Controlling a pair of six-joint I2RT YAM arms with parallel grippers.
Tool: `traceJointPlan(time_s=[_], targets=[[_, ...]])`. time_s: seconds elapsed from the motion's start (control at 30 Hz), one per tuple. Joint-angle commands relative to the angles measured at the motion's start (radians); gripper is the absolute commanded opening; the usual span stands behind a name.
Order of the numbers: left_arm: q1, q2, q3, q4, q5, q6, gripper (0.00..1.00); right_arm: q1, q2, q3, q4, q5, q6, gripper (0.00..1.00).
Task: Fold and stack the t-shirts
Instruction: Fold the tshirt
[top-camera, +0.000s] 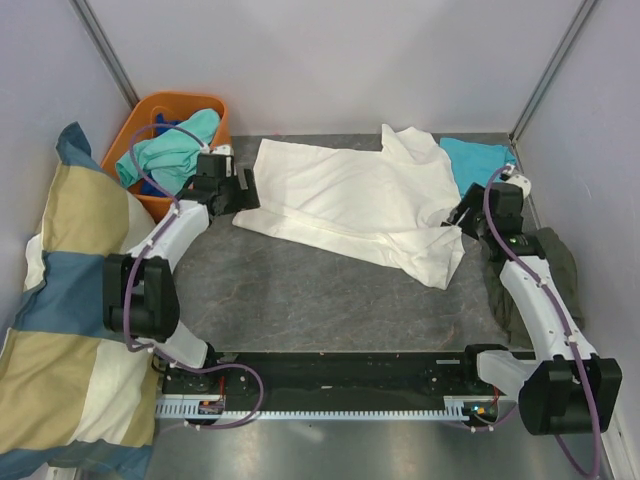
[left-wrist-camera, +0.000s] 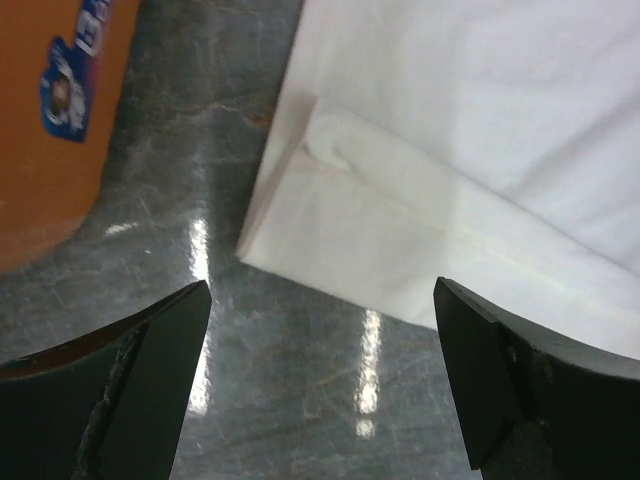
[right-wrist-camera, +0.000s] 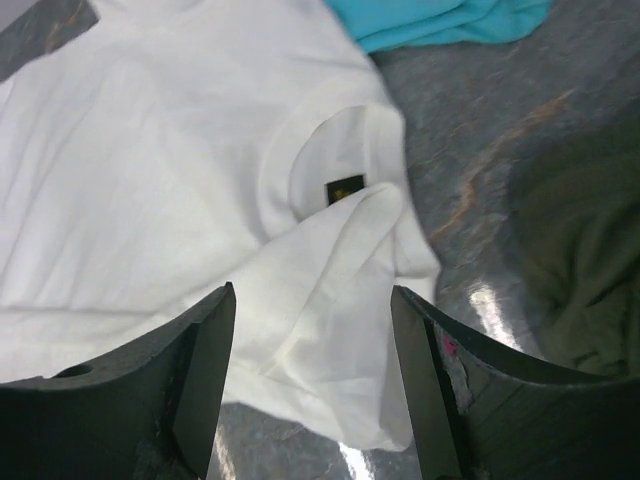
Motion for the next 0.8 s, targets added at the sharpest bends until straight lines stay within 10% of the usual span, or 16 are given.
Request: traceJointPlan(time_s=[0.0,0.4,0.77], targets=[[-0.115,-0.143,-0.118,0.075,-0.041,-0.074,1.00,0.112,-0.017,-0.030,-0.020,-0.101,-0.050,0.71],[-0.114,-0.583,-0.272,0.014,-0.129,-0.085,1.00,0.658,0.305,0.069,0.173,-0.125,-0.259,0.72],[0.202,-0.507,-0.198,-0.025,0.107,-0.094,1.00,0.810,0.756,0.441,0.273,-0.104,-0.470,0.73]])
